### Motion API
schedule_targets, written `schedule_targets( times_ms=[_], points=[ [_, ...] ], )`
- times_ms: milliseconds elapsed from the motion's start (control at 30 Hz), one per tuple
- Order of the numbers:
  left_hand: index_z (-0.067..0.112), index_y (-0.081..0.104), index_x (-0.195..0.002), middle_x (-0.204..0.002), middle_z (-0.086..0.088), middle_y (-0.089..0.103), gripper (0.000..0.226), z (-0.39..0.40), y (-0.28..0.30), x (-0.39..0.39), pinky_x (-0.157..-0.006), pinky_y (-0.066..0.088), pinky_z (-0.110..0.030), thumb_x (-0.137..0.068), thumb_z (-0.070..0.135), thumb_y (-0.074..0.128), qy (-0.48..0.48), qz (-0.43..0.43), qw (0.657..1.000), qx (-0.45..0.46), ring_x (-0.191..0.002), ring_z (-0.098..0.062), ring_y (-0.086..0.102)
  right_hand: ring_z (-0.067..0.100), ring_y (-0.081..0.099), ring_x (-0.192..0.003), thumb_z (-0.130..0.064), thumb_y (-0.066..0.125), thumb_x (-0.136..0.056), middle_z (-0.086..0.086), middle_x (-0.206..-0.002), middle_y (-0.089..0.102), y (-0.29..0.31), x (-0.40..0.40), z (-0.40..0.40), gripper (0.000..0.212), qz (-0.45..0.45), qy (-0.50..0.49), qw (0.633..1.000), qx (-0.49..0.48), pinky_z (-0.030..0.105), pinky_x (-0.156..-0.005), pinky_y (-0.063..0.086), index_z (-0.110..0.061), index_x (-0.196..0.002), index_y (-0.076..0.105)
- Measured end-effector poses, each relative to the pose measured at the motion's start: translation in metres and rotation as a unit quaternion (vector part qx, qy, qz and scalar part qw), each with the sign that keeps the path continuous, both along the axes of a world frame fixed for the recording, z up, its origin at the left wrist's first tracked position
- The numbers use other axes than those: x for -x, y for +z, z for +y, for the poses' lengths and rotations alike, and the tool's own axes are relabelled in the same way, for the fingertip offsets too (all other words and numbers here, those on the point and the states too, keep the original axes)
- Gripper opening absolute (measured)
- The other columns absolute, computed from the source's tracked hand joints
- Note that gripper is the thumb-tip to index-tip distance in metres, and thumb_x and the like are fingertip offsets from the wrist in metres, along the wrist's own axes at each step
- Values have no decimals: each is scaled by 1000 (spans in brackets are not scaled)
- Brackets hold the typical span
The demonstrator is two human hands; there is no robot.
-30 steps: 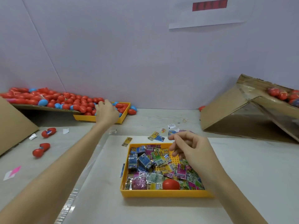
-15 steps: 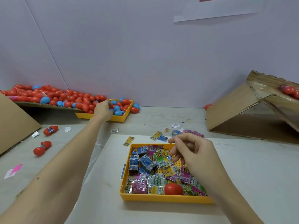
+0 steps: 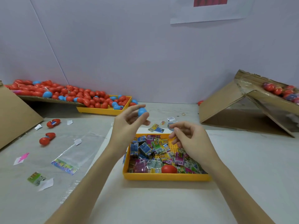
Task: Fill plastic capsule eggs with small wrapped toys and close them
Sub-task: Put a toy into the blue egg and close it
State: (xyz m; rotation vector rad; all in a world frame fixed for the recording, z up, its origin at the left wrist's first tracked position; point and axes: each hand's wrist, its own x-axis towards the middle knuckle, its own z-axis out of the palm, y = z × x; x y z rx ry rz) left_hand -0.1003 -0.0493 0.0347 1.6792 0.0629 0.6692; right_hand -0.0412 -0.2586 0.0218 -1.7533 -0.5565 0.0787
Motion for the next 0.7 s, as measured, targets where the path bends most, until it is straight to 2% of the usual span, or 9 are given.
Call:
schedule_targets(
  times_ms=[67, 133, 200, 300, 367, 433, 533, 633, 700],
  points=[
    [16, 68, -127, -97, -7, 77, 37, -12, -6, 8, -82, 59, -25, -92, 28, 70, -49, 6, 998, -37, -84, -20, 76, 11, 74, -76, -10, 61, -103, -5, -86, 77, 0, 0, 0, 23, -40, 9, 999, 17, 31, -68, 61, -27, -113, 72],
    [17, 67, -128, -98, -4, 76, 38, -16, -10, 12, -84, 60, -26, -92, 30, 67, -86, 15, 993, -82, -86, -18, 77, 6, 73, -81, -13, 65, -100, -11, -90, 77, -1, -1, 1, 24, -90, 12, 995, 52, 22, -70, 59, -30, -116, 72],
    [18, 66, -130, -102, -1, 75, 37, -15, -11, 13, -86, 60, -26, -94, 27, 66, -114, 23, 988, -104, -91, -20, 76, 1, 69, -85, -18, 70, -98, -16, -94, 74, -5, 0, 4, 19, -145, 4, 984, 107, 15, -72, 54, -30, -112, 76],
    [21, 62, -136, -115, 1, 73, 37, -7, -13, 12, -93, 58, -28, -100, 13, 64, -136, 41, 984, -110, -104, -20, 74, 2, 61, -85, -33, 74, -95, -13, -94, 67, -13, 3, 13, 17, -184, 12, 962, 200, 14, -71, 42, -29, -110, 78],
    [27, 61, -140, -128, 4, 71, 41, -2, -12, 12, -99, 55, -26, -103, 8, 61, -152, 52, 984, -81, -118, -17, 68, 5, 55, -91, -45, 74, -92, -10, -96, 59, -18, 4, 21, 31, -193, 23, 943, 269, 23, -77, 41, -28, -118, 76],
    [32, 64, -138, -133, 5, 70, 41, 1, -8, 13, -100, 53, -27, -101, 15, 64, -182, 63, 981, -15, -125, -16, 64, 12, 49, -100, -50, 73, -91, -9, -97, 53, -21, 4, 27, 37, -210, 19, 924, 319, 29, -81, 42, -29, -121, 73],
    [34, 69, -132, -124, 3, 73, 41, 0, -5, 15, -99, 52, -33, -92, 29, 76, -169, 61, 982, 58, -119, -18, 68, 13, 55, -103, -41, 77, -90, -9, -100, 57, -20, 4, 30, 31, -191, 18, 928, 320, 31, -87, 49, -28, -118, 73],
    [29, 69, -133, -120, -2, 75, 40, -2, -7, 15, -104, 53, -40, -94, 25, 71, -162, 57, 982, 81, -115, -25, 71, 9, 59, -95, -30, 79, -90, -9, -98, 62, -19, 4, 28, 23, -166, 19, 939, 300, 28, -85, 51, -26, -112, 72],
    [22, 65, -137, -124, -7, 74, 41, -4, -8, 14, -103, 55, -37, -96, 21, 65, -180, 55, 976, 106, -116, -28, 71, 6, 60, -87, -23, 78, -92, -11, -92, 63, -17, 5, 27, 17, -151, 14, 946, 287, 22, -78, 49, -25, -106, 70]
  ],
)
